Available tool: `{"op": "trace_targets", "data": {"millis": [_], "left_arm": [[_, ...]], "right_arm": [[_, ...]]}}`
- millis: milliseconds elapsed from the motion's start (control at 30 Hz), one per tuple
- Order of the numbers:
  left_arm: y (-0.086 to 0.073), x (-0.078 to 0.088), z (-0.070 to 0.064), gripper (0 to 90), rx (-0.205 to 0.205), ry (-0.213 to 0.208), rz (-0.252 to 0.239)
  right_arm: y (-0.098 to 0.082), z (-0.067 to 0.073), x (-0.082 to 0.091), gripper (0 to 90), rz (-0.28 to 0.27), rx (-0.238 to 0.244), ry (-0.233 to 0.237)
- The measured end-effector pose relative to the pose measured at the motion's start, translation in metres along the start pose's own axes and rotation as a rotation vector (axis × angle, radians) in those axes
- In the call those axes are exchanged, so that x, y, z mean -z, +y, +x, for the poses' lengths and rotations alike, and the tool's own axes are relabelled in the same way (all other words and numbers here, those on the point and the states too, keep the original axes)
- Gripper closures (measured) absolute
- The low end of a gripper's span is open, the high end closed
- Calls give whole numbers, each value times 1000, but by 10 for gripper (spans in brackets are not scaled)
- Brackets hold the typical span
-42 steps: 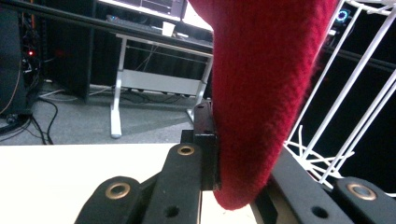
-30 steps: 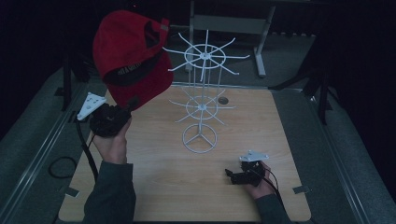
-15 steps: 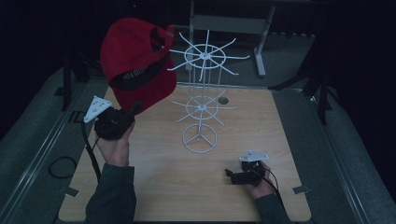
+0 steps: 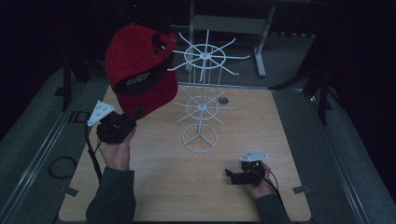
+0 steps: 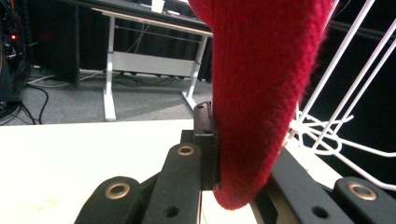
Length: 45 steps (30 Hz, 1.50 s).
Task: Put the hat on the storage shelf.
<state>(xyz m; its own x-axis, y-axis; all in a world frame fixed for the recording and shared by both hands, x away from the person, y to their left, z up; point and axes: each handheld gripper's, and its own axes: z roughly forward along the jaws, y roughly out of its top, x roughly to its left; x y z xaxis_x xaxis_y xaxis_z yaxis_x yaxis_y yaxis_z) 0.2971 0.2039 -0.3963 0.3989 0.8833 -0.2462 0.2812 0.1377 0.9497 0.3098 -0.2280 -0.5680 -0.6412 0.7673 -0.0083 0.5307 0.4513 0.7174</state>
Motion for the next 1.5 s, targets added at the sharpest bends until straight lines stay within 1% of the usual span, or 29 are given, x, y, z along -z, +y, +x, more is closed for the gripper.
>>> {"op": "trace_targets", "data": {"millis": [100, 233, 400, 600, 767, 867, 1000, 1133, 1300, 1500], "left_arm": [[-3, -1, 0, 858, -3, 0, 9], [-11, -4, 0, 858, -10, 1, 30], [-16, -6, 0, 857, -11, 1, 41], [-26, -9, 1, 857, -8, 6, 61], [-33, -11, 1, 856, -15, 10, 74], [-37, -12, 0, 855, -28, 12, 85], [-42, -13, -1, 854, -31, 5, 96], [-47, -14, -3, 853, -43, 1, 109], [-51, -13, -2, 852, -49, -5, 108], [-57, -12, -1, 826, -80, -21, 118]], "right_arm": [[0, 0, 0, 131, 0, 0, 0], [0, 0, 0, 131, 1, 0, 0], [0, 0, 0, 131, 1, 0, -1], [0, 0, 0, 131, 1, -1, 0], [0, 0, 0, 131, 1, -1, 0], [0, 0, 0, 131, 2, -1, 1], [0, 0, 0, 131, 1, -1, 0], [0, 0, 0, 131, -1, 0, -1], [0, 0, 0, 131, -1, 0, -1], [0, 0, 0, 131, -1, -2, 0]]}}
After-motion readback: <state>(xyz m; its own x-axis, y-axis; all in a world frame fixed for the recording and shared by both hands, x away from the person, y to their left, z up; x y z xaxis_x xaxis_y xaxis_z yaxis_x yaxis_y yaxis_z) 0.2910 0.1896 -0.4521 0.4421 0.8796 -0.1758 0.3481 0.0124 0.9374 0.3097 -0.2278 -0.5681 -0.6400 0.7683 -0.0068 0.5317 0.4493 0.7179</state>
